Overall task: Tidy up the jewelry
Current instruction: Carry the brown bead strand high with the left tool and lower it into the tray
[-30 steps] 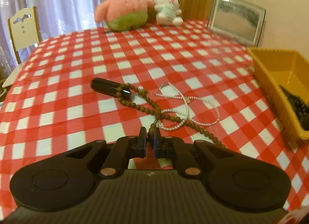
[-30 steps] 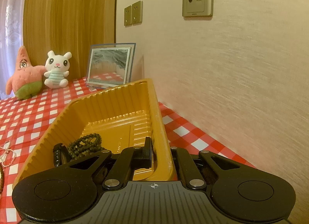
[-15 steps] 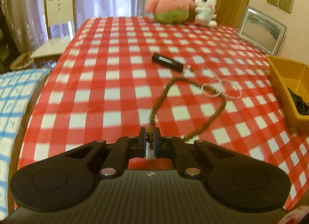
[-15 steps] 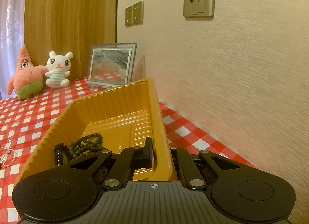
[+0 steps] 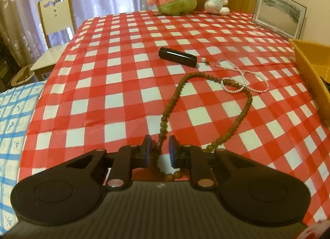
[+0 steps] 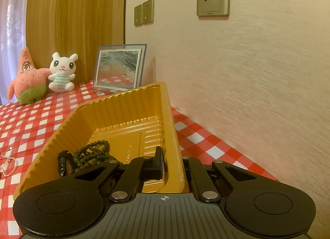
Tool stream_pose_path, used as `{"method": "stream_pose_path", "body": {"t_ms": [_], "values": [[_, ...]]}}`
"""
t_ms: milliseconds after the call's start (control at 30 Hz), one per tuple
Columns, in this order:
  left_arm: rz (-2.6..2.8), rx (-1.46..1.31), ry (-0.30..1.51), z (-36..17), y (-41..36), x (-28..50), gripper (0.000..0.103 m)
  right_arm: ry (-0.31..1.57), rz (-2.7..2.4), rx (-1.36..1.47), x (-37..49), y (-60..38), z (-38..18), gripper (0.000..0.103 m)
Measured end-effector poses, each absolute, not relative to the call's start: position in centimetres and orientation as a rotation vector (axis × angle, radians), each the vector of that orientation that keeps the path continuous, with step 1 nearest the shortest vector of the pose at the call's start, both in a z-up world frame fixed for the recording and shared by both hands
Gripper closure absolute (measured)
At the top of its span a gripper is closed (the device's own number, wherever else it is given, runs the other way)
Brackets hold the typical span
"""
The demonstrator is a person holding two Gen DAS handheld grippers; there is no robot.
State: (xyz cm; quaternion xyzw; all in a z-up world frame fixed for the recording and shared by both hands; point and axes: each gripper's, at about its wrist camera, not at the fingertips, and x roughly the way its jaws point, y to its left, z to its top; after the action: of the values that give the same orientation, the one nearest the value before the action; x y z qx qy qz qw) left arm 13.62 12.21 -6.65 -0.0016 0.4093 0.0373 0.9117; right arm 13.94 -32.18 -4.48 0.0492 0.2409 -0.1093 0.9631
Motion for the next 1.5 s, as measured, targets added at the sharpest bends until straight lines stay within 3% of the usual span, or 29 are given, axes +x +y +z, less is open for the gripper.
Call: {"method": "stream_pose_path", "body": {"t_ms": [33, 300, 667, 933, 1267, 1500], "values": [[0.065, 0.007, 0.844, -6.6, 12.1, 13.7, 0.098, 0.489, -0.221, 0.098, 13.9, -32.1, -4.5, 0.098], [0.035, 0.003, 0.784, -4.6, 11.5, 13.2, 0.098, 0.496, -0.214, 0.098, 14.1, -32.1, -4.5, 0.098], [-0.037, -0.04, 0.515, 6.5, 11.6, 11.1, 0.098, 0.491, -0.206, 0.107, 14.0, -32.1, -4.5, 0.098], [-0.067, -0.022, 0.425, 11.7, 11.0, 10.4, 0.098, 0.487, -0.199, 0.11, 13.9, -31.9, -4.3, 0.098], [-0.153, -0.003, 0.366, 14.1, 8.9, 9.9, 0.103, 0.477, -0.193, 0.112, 13.8, -31.7, -3.9, 0.098], [-0.134, 0.022, 0.485, 11.0, 8.4, 11.6, 0.1, 0.476, -0.191, 0.121, 13.5, -31.8, -3.8, 0.098]]}}
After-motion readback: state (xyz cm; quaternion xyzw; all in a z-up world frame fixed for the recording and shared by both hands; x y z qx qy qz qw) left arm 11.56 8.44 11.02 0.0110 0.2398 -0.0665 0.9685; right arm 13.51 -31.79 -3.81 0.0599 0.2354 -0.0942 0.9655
